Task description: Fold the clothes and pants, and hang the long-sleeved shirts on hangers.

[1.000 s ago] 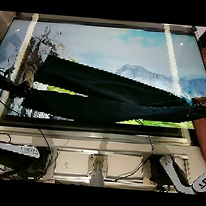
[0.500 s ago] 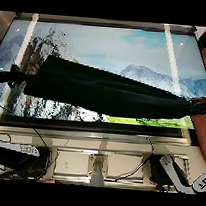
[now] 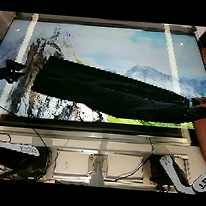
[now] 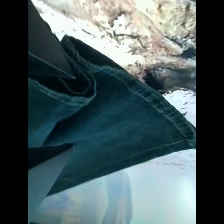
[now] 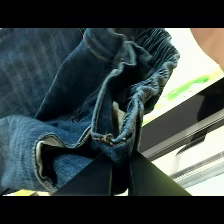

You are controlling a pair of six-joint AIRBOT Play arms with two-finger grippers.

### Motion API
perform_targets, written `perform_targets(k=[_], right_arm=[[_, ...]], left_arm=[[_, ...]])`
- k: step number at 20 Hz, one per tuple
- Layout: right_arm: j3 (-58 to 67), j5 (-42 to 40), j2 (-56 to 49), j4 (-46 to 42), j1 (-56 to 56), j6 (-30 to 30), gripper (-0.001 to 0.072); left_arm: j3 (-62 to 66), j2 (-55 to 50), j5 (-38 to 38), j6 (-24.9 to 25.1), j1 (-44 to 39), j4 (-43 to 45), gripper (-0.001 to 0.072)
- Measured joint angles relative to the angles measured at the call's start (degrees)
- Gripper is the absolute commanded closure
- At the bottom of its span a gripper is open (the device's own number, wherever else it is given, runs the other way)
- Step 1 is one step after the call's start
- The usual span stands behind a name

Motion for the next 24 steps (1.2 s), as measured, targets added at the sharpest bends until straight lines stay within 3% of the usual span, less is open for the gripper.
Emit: perform_targets(k=[6, 8, 17, 20, 21, 22, 24], right_arm=[[-1.6, -0.6, 0.0, 0.3, 0.0, 0.0, 0.066], [-1.7, -0.7, 0.0, 0.4, 0.0, 0.0, 0.066], [-1.8, -0.5, 0.0, 2.5, 0.0, 0.6, 0.0659], [-1.8, -0.4, 0.0, 3.6, 0.0, 1.3, 0.0659], [-1.8, -0.4, 0.0, 3.9, 0.0, 1.4, 0.066], [-1.8, -0.4, 0.0, 4.2, 0.0, 1.6, 0.0659], [-1.8, -0.3, 0.0, 4.4, 0.0, 1.8, 0.0659]], left_arm=[[0.0, -0.7, -4.2, 7.0, 2.0, 14.0, 0.0284], [0.0, -1.7, -4.7, 8.3, 1.5, 16.8, 0.023], [0.1, -7.3, -6.2, 12.2, -0.5, 18.9, 0.0242], [0.1, -8.3, -7.0, 13.7, -1.3, 19.2, 0.034], [0.1, -8.5, -7.5, 14.0, -1.6, 19.6, 0.0481], [0.1, -8.8, -7.6, 14.1, -1.9, 20.6, 0.0683], [0.0, -9.0, -8.5, 14.1, -2.6, 22.4, 0.0683]])
